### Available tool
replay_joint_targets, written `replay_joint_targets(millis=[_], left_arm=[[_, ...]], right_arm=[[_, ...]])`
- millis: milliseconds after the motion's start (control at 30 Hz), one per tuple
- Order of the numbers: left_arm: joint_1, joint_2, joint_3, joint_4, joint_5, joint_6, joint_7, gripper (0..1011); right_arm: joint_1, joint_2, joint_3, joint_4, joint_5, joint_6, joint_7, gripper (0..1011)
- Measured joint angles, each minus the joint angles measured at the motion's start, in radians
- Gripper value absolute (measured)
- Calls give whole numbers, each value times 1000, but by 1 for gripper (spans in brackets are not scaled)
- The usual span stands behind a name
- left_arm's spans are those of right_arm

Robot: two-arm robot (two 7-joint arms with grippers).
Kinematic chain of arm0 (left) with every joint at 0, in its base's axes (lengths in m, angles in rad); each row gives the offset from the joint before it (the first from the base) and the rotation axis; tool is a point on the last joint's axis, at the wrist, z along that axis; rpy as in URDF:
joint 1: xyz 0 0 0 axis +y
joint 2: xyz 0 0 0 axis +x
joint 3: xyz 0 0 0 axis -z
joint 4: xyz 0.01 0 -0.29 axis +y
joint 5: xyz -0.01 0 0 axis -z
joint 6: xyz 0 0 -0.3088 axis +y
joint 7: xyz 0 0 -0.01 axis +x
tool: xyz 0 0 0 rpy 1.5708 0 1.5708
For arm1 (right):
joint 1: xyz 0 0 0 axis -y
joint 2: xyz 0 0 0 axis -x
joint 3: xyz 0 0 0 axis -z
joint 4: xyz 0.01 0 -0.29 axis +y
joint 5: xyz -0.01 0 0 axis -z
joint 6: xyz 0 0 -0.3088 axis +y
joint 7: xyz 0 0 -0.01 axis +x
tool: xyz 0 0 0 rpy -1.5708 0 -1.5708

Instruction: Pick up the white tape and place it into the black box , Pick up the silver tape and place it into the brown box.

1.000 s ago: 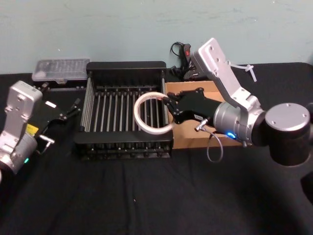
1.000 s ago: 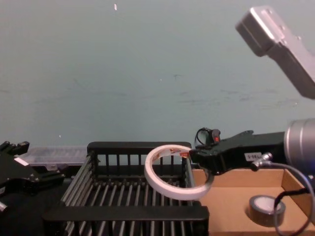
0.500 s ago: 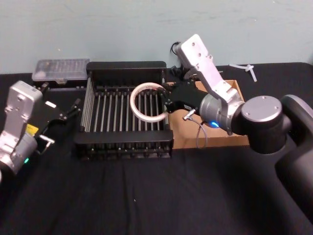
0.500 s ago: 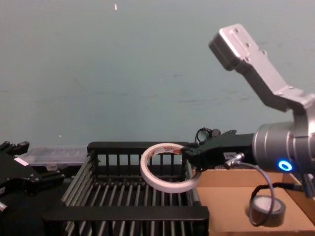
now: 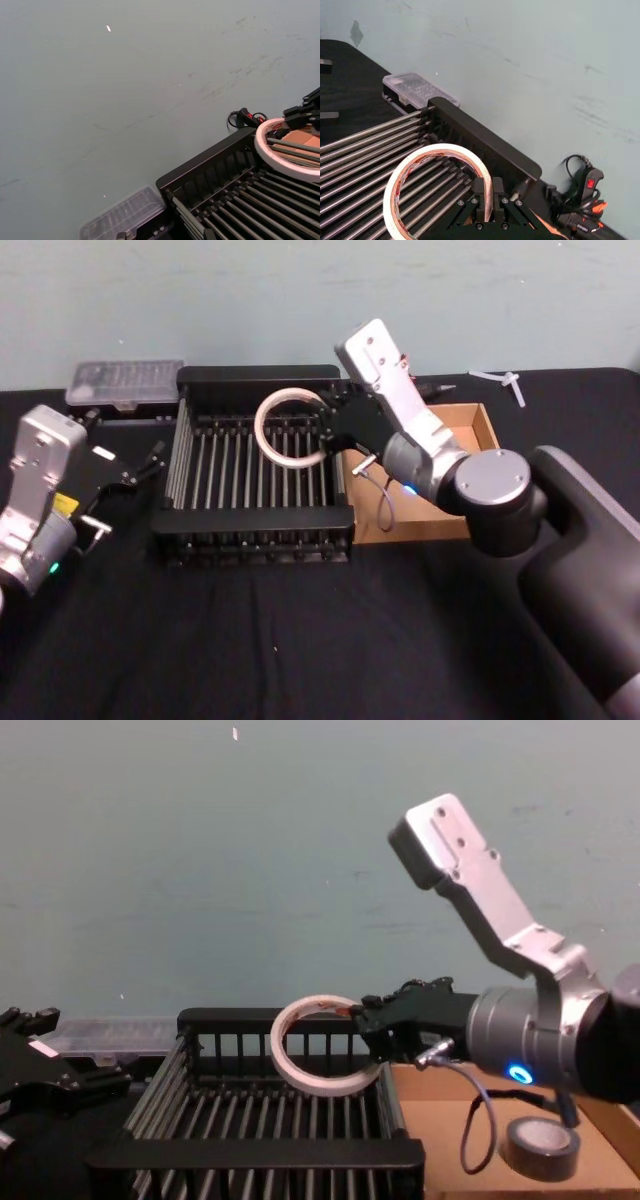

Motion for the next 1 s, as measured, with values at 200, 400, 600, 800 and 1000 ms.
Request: replay_joint_targets(millis=[200,400,600,800,1000], left_arm=[[0,0,0,0,0,0,0,1001],[0,0,0,0,0,0,0,1001],[0,0,0,0,0,0,0,1001],[0,0,0,0,0,0,0,1002],[0,0,0,0,0,0,0,1001]], right_arm=[[19,-25,-15,61,-52,-64,-32,98],[40,-50,-20,118,-85,-97,-43,98],[54,-71,-20,165,-105,-111,-41,98],[57,-84,-14,189,-119,-113,-32,98],[57,-88,-9,193,-127,-108,-25,98]])
